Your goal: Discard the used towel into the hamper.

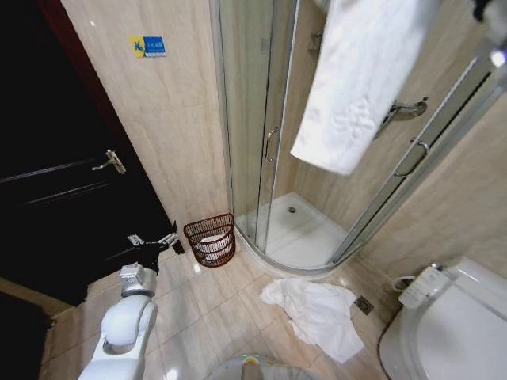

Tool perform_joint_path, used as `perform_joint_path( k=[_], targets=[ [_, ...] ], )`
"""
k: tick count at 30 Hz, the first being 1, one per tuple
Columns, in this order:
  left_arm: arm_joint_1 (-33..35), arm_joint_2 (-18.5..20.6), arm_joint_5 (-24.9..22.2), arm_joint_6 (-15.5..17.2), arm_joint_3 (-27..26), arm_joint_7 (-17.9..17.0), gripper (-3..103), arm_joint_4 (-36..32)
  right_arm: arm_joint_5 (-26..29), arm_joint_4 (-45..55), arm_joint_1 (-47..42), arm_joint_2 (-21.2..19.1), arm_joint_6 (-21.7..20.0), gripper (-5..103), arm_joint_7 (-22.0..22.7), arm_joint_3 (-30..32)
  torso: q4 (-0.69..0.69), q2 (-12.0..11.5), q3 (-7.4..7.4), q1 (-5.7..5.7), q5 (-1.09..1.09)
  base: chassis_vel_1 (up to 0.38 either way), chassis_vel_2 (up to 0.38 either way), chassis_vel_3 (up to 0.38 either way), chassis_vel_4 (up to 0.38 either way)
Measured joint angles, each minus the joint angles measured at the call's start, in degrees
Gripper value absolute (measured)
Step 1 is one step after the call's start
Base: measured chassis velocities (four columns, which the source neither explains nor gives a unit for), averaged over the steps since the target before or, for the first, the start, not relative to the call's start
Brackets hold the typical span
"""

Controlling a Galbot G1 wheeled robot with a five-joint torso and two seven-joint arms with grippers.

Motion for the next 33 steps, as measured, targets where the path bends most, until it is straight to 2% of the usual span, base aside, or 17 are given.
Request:
perform_joint_path(
  k=[3, 4, 8, 12, 14, 19, 21, 22, 25, 26, 27, 30, 31, 33],
  targets=[
    [0.0, 0.0, 0.0, 0.0, 0.0, 0.0, 100, 0.0, 2.3, 5.9, -11.4, -3.8, -0.3, 6, 0.7, 9.2, -0.01, 0.0, 0.00, 0.00, -0.01, 0.000, 0.000, 0.000, 0.000],
    [0.0, 0.0, 0.0, 0.0, 0.0, 0.0, 100, 0.0, 2.3, 5.9, -11.4, -3.8, -0.3, 6, 0.7, 9.2, -0.01, 0.0, 0.00, 0.00, -0.01, 0.000, 0.000, 0.000, 0.000],
    [0.0, 0.0, 0.0, 0.0, 0.0, 0.0, 100, 0.0, 4.2, 10.0, -20.8, -5.2, -0.1, 6, 3.6, 15.6, 0.00, 0.0, -0.01, -0.01, -0.08, 0.000, 0.000, 0.000, 0.000],
    [0.0, 0.0, 0.0, 0.0, 0.0, 0.0, 100, 0.0, 3.7, 12.3, -27.2, -3.8, -0.1, 6, 5.4, 17.5, 0.01, 0.0, -0.01, -0.01, -0.07, 0.000, 0.000, 0.000, 0.000],
    [0.0, 0.0, 0.0, 0.0, 0.0, 0.0, 100, 0.0, 0.7, 13.6, -31.7, -0.4, 0.1, 6, 5.9, 17.6, 0.01, 0.0, 0.00, 0.00, -0.02, 0.000, 0.000, 0.000, 0.000],
    [0.0, 0.0, 0.0, 0.0, 0.0, 0.0, 100, 0.0, -4.3, 15.3, -37.9, 3.5, 0.7, 6, 6.5, 19.0, 0.02, 0.0, 0.00, 0.01, -0.05, 0.000, 0.000, 0.000, 0.000],
    [0.0, 0.0, 0.0, 0.0, 0.0, 0.0, 100, 0.0, -7.8, 16.9, -43.3, 6.7, 1.2, 6, 6.6, 21.0, 0.01, 0.0, 0.00, 0.01, -0.04, 0.000, 0.000, 0.000, 0.000],
    [0.0, 0.0, 0.0, 0.0, 0.0, 0.0, 100, 0.0, -7.8, 16.9, -43.3, 6.7, 1.2, 6, 6.6, 21.0, 0.01, 0.0, 0.00, 0.01, -0.04, 0.000, 0.000, 0.000, 0.000],
    [0.0, 0.0, 0.0, 0.0, 0.0, 0.0, 100, 0.0, -14.2, 19.2, -51.2, 12.2, 2.0, 6, 6.9, 22.6, -0.01, 0.0, 0.00, 0.00, -0.07, 0.000, 0.000, 0.000, 0.000],
    [0.0, 0.0, 0.0, 0.0, 0.0, 0.0, 100, 0.0, -16.5, 19.5, -53.0, 13.9, 2.5, 6, 6.5, 22.6, 0.00, 0.0, 0.00, 0.00, -0.05, 0.000, 0.000, 0.000, 0.000],
    [0.0, 0.0, 0.0, 0.0, 0.0, 0.0, 100, 0.0, -16.5, 19.5, -53.0, 13.9, 2.5, 6, 6.5, 22.6, 0.00, 0.0, 0.00, 0.00, -0.05, 0.000, 0.000, 0.000, 0.000],
    [0.0, 0.0, 0.0, 0.0, 0.0, 0.0, 100, 0.0, -21.7, 19.7, -56.5, 18.5, 3.3, 6, 4.6, 22.5, 0.00, 0.0, 0.00, 0.00, -0.04, 0.000, 0.000, 0.000, 0.000],
    [0.0, 0.0, 0.0, 0.0, 0.0, 0.0, 100, 0.0, -21.7, 19.7, -56.5, 18.5, 3.3, 6, 4.6, 22.5, 0.00, 0.0, 0.00, 0.00, -0.04, 0.000, 0.000, 0.000, 0.000],
    [0.0, 0.0, 0.0, 0.0, 0.0, 0.0, 100, 0.0, -25.9, 19.6, -59.5, 22.8, 4.2, 6, 3.0, 22.3, 0.01, 0.0, 0.00, 0.00, -0.05, 0.000, 0.000, 0.000, 0.000]
  ],
)
